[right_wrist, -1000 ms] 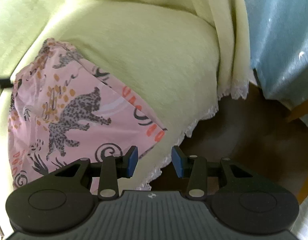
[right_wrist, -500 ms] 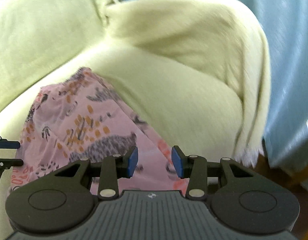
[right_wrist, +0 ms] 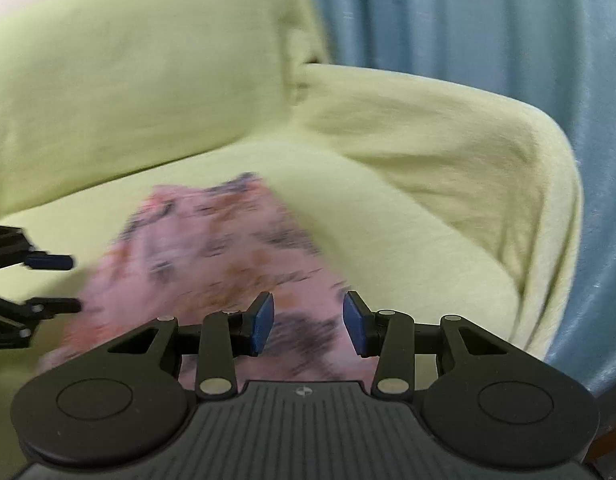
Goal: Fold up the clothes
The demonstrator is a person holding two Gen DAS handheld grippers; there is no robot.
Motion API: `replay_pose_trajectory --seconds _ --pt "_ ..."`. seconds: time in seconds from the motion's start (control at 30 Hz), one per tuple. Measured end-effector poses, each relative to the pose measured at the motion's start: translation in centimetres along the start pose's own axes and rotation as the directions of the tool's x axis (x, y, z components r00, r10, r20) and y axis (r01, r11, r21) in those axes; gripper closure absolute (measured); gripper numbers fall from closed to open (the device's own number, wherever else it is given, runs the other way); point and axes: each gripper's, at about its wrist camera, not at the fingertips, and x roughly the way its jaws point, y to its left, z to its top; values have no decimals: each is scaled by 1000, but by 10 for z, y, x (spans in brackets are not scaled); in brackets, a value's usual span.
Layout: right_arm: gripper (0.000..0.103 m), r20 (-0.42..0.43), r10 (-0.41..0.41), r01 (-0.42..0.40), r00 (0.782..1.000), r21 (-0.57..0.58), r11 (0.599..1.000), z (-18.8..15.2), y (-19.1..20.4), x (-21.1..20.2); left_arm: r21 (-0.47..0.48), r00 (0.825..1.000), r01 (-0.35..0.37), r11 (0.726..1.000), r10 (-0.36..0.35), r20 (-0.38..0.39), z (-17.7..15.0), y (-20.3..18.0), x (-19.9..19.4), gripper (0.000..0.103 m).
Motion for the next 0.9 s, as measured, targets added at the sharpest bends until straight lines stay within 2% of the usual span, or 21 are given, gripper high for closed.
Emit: replay_pose_trajectory --seconds 0.1,0.23,0.33,0.47,0.57,0.7,0.73,0.8,0.9 --pt "61 -22 66 -68 998 -118 991 -8 38 -33 -75 998 -38 996 34 -47 -3 -11 -35 63" --pt "61 -62 124 -136 990 -291 947 -25 83 -61 -204 995 -88 975 74 -72 -2 -16 -79 59" --pt "62 -101 172 -197 980 -335 921 -38 106 -63 -296 992 -110 949 89 -86 -1 -17 -103 58" --pt "62 -152 226 -268 962 -376 887 -54 138 -49 -357 992 -126 926 108 -72 0 -21 -124 56" --pt "63 -197 211 -276 957 -412 868 -61 162 -28 -383 989 -146 912 124 -82 -7 -23 -129 56" --pt "64 -208 131 -213 969 -443 871 -64 179 -5 -433 990 -138 891 111 -87 -20 -22 -128 51" --pt "67 -206 104 -189 973 -449 873 -65 180 -2 -445 991 -131 886 102 -87 -23 -22 -126 47" --pt "103 -191 74 -152 979 -433 889 -63 176 -4 -457 993 -113 882 79 -92 -29 -22 -119 46" --pt "103 -143 64 -115 988 -381 917 -57 164 -21 -453 996 -72 889 37 -87 -32 -26 -106 46"
